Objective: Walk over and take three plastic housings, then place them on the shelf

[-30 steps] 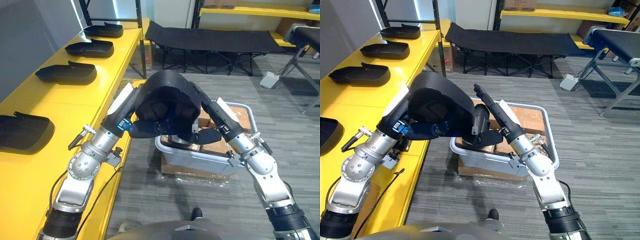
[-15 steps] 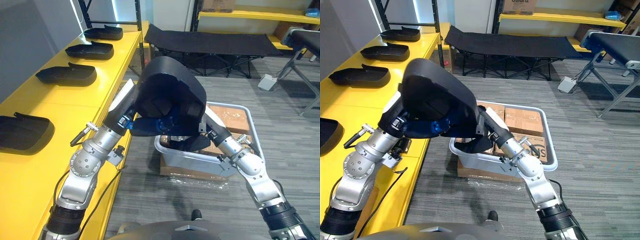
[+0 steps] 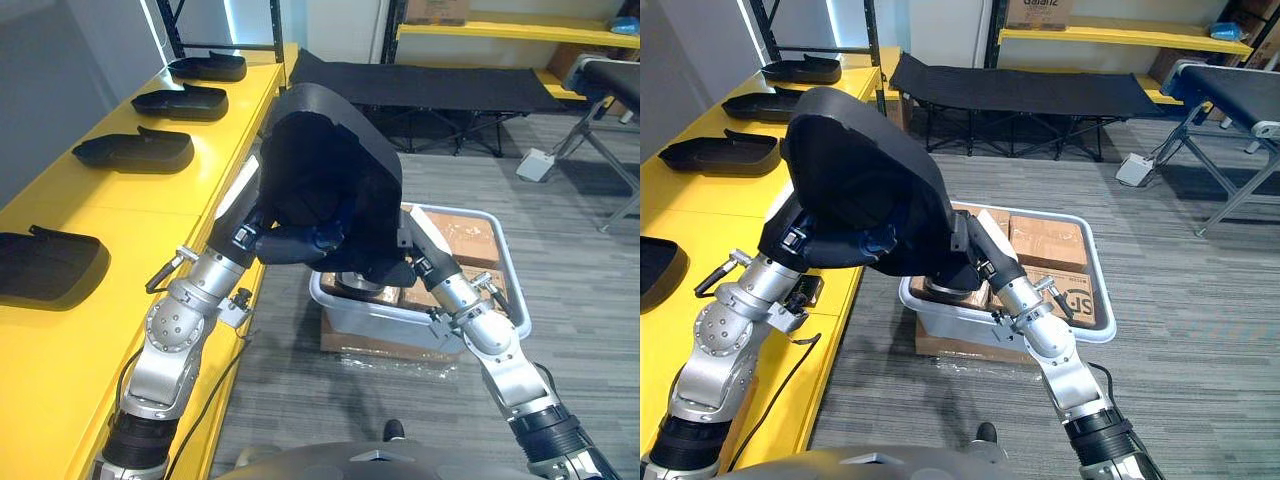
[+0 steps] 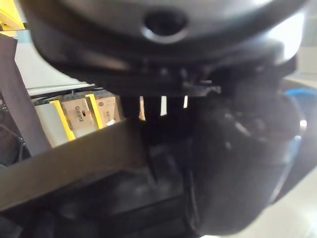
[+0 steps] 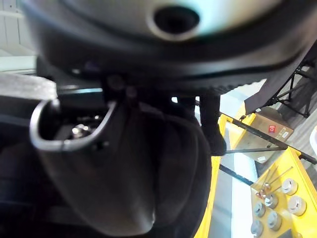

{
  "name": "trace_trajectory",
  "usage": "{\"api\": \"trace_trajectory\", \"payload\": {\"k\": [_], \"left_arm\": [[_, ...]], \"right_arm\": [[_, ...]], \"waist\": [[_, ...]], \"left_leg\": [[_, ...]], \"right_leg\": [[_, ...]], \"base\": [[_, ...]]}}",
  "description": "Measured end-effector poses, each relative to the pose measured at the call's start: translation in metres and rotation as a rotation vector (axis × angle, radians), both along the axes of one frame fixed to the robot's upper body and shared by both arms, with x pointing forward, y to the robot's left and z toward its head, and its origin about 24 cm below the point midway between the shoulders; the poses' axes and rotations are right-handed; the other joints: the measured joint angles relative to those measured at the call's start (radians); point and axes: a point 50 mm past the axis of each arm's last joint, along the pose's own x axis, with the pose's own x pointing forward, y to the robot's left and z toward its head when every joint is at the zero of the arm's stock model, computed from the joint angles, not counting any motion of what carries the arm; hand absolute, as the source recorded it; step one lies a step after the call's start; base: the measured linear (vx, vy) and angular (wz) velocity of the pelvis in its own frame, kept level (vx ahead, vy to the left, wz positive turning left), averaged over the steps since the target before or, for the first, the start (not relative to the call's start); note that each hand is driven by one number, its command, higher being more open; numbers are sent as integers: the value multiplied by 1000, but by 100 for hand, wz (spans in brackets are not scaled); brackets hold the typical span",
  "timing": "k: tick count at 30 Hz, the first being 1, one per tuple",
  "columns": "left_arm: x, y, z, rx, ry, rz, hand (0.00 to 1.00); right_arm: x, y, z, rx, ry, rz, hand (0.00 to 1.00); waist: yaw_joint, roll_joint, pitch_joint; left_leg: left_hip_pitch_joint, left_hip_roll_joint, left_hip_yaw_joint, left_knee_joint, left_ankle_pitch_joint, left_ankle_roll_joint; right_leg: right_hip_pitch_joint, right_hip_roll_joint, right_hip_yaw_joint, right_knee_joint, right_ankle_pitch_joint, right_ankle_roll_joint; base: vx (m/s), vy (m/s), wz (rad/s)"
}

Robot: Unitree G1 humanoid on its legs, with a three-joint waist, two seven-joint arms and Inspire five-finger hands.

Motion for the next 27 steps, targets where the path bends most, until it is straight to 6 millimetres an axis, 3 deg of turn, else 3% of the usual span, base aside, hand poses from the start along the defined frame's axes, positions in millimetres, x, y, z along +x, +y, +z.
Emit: {"api": "trace_trajectory", "payload": {"k": [3,4,9,13,19,27], "left_arm": [[1,0,-1,0,11,-1,0],[1,0,-1,-2,15,-1,100],[3,-4,-7,-20,80,-10,100],[8,-9,-25,-18,226,-23,100],[13,-10,-41,-109,319,-3,100],[12,-12,-55,-321,426,-18,100]], "right_arm": [[0,0,-1,0,4,-2,0],[0,0,-1,-1,5,-2,0],[1,-1,-6,4,31,-14,0],[0,1,-11,32,59,-28,0],[-4,4,-20,83,74,-101,0],[-4,14,-17,181,19,-197,0]], "waist": [[0,6,-4],[0,7,-5],[1,8,-6],[1,9,-6],[1,9,-6],[-1,12,-7]], "left_leg": [[-1,0,0,0,0,0],[-1,0,0,0,0,0],[-1,0,-1,0,0,0],[-4,0,-1,0,1,0],[-6,0,-3,0,1,0],[-8,0,-3,0,1,1]], "right_leg": [[-1,0,0,0,0,0],[-1,0,0,0,0,0],[-1,0,0,0,0,0],[-3,0,0,0,0,0],[-3,0,-1,0,1,1],[-2,0,-1,0,1,1]], "base": [[0,0,0],[0,0,0],[0,0,0],[0,0,0],[0,0,0],[0,0,0]]}}
